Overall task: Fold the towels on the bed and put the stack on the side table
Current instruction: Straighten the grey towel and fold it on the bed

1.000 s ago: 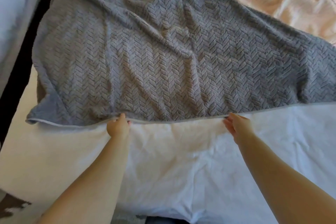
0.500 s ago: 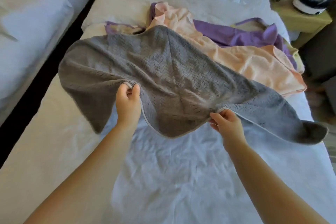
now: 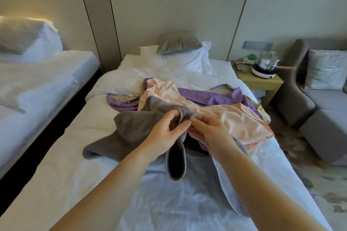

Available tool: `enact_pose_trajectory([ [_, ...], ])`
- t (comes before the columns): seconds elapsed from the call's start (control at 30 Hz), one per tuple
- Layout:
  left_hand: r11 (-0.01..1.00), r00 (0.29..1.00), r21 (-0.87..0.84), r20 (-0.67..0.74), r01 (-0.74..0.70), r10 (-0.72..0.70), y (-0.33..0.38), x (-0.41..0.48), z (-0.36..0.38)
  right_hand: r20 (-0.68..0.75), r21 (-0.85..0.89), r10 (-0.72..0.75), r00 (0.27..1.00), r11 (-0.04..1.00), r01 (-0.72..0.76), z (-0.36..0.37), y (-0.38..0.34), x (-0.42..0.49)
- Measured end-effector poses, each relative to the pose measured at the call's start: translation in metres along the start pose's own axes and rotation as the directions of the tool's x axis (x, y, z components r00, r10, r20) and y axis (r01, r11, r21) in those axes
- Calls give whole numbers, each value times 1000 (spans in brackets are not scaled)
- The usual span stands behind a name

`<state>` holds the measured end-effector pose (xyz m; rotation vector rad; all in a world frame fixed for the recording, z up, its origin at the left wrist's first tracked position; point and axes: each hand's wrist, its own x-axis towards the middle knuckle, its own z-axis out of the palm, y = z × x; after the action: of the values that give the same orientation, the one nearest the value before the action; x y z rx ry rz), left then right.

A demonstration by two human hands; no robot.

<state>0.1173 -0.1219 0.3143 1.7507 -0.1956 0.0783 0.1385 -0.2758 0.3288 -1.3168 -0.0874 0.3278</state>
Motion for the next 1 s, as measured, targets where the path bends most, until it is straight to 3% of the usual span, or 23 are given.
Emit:
enact_pose_trajectory([
  [0.1, 992, 999, 122, 15, 34, -37, -5, -2, 0, 37, -35, 31, 999, 999, -30, -10, -5, -3],
  [0.2, 978, 993, 196, -101, 74, -55, -5, -1, -2, 30, -231, -61, 998, 971, 67, -19, 0, -6],
  [0.3, 989, 990, 134, -131, 61, -43, 9, -1, -10, -57, -550, -251, 966, 816, 180, -24, 4, -8],
  [0.4, 995, 999, 98, -36, 1, 2, 35, -5, -19, 79, -634, -286, 955, 725, 270, -18, 5, -11],
  [0.57, 951, 985, 287, 159, -112, 68, 79, -9, -48, 266, -518, -368, 891, 725, 454, -1, -33, -15],
  [0.7, 906, 962, 368, 246, -208, 121, 122, -13, -62, 510, -450, -234, 828, 748, 488, 18, -67, -11],
  [0.83, 864, 948, 402, 225, -302, 227, 151, -13, -82, 531, -492, -228, 816, 701, 516, 23, -83, -7],
  [0.93, 848, 950, 429, 171, -311, 261, 160, -15, -90, 587, -337, -237, 774, 798, 500, 23, -96, -12],
  [1.0, 784, 945, 529, 143, -323, 293, 164, -15, -89, 629, -219, -242, 739, 857, 467, 27, -101, -17],
])
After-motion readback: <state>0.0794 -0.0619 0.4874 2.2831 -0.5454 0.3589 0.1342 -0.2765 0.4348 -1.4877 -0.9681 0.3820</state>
